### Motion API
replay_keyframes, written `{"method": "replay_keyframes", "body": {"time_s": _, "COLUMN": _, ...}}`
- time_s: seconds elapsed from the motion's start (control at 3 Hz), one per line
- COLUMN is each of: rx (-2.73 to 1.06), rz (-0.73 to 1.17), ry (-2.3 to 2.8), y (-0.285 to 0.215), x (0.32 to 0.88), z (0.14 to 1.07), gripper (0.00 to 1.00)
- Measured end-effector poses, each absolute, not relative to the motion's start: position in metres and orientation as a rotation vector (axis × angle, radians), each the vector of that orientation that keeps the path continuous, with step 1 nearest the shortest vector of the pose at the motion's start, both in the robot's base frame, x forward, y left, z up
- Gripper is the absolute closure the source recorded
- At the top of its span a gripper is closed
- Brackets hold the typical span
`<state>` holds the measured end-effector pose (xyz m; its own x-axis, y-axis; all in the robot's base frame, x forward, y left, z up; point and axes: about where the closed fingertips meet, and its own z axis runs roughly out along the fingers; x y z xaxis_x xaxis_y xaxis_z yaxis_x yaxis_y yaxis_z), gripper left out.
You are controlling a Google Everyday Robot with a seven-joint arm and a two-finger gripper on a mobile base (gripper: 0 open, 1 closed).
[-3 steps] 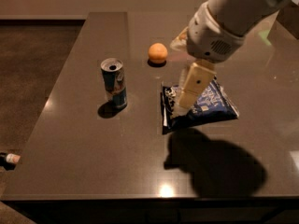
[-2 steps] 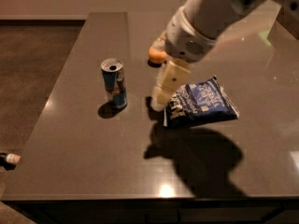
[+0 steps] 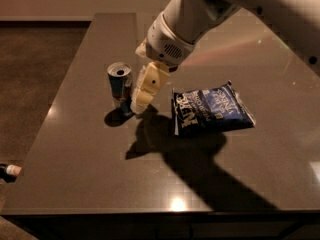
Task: Knock redbull can over
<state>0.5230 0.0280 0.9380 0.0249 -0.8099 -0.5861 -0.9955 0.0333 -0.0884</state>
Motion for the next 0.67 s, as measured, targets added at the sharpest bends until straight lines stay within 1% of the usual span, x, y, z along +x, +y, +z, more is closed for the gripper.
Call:
{"method": "replay_keyframes", "body": {"time_s": 0.33, "rx": -1.822, "rz": 0.573, "ry": 1.816, "y": 0.048, "x": 0.530, "z": 0.936, "gripper": 0.00}}
{"method": "replay_keyframes", "body": {"time_s": 0.67, "rx": -1.816, "rz": 0.619, "ry": 1.807, "y": 0.062, "x": 0.536, "z": 0.931, "gripper": 0.17}}
